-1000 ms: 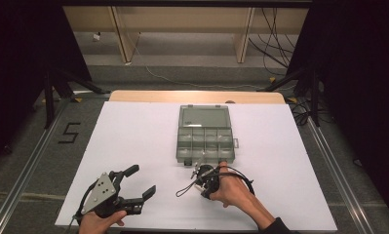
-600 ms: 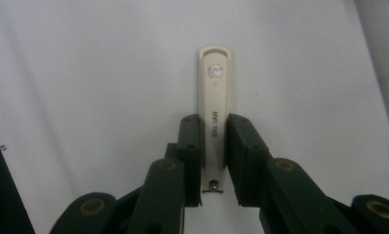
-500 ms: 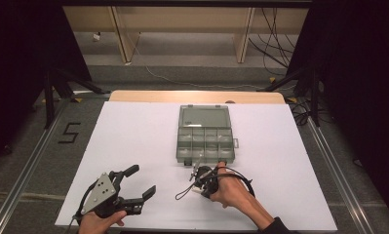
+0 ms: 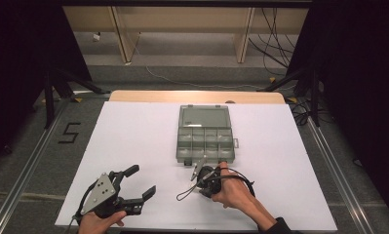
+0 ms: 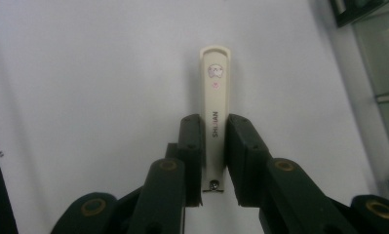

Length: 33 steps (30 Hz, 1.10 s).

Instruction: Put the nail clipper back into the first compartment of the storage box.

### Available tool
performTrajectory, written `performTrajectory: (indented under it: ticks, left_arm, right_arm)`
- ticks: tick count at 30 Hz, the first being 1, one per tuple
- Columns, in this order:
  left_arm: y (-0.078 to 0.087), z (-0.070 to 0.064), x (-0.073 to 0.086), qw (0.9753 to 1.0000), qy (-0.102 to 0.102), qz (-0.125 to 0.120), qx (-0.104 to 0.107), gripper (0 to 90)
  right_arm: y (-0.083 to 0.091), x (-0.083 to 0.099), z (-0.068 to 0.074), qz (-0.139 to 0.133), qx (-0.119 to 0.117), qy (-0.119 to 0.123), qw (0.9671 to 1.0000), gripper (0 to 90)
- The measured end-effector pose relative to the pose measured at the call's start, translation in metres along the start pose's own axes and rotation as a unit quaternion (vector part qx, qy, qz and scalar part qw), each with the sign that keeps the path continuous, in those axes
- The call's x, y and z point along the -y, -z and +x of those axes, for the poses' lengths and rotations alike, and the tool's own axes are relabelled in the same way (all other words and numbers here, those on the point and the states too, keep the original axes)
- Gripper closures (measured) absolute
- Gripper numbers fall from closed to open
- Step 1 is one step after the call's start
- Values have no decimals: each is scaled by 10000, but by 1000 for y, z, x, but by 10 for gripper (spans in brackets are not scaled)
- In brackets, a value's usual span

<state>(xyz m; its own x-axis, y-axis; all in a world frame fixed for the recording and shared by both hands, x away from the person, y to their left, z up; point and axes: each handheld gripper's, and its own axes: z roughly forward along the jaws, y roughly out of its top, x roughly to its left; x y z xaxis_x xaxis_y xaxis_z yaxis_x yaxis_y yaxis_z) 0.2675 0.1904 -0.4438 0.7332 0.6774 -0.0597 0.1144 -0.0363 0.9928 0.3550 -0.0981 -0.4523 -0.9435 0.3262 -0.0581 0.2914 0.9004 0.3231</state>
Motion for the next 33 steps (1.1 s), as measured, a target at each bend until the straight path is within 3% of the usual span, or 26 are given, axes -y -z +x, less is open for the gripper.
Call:
performTrajectory:
  ticks: [4, 7, 13, 18, 23, 26, 30, 32, 33]
  left_arm:
    - [0, 0, 0, 10000, -15, 12, 1, 157]
    - [0, 0, 0, 10000, -11, 16, -4, 158]
    - [0, 1, 0, 10000, -23, 22, -7, 158]
    - [0, 1, 0, 10000, -17, 16, -11, 158]
    - [0, 1, 0, 10000, 3, 18, -15, 157]
    - [-1, 1, 1, 10000, -4, 28, -13, 158]
    - [0, 1, 0, 10000, -9, 19, -31, 157]
    - [0, 1, 1, 10000, 0, 19, -36, 157]
    - [0, 1, 1, 10000, 1, 22, -36, 158]
  right_arm:
    - [7, -1, -4, -220, -41, -20, 9997, 771]
    - [12, 0, -7, -678, -130, -220, 9974, 770]
    - [22, -1, -18, -1254, -15, -344, 9915, 770]
    - [25, -1, -28, -1698, 188, -561, 9837, 770]
    - [27, -1, -36, -1986, 423, -706, 9766, 770]
    - [28, -2, -41, -2030, 551, -657, 9754, 770]
    - [29, -7, -46, -2172, 640, -712, 9714, 770]
    - [30, -10, -48, -2143, 600, -733, 9722, 770]
    - [29, -13, -50, -2192, 700, -739, 9703, 770]
